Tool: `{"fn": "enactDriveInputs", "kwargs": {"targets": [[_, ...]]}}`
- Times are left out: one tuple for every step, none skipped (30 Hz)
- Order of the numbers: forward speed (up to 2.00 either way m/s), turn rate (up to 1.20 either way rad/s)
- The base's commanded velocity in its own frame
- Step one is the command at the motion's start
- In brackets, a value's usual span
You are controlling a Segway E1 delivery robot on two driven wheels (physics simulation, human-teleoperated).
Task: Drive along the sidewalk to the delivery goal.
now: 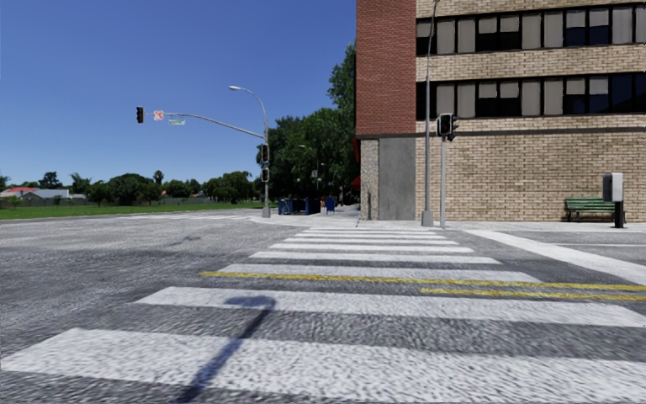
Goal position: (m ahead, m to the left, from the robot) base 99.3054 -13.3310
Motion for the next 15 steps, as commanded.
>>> {"fn": "enactDriveInputs", "kwargs": {"targets": [[1.97, 0.00], [1.97, 0.00], [1.97, 0.00], [1.97, 0.00], [1.97, 0.00], [1.97, 0.00], [1.97, 0.00], [1.97, 0.00], [1.97, 0.00], [1.97, 0.00], [1.97, 0.00], [1.97, 0.00], [1.97, 0.00], [1.97, 0.00], [1.97, 0.00]]}}
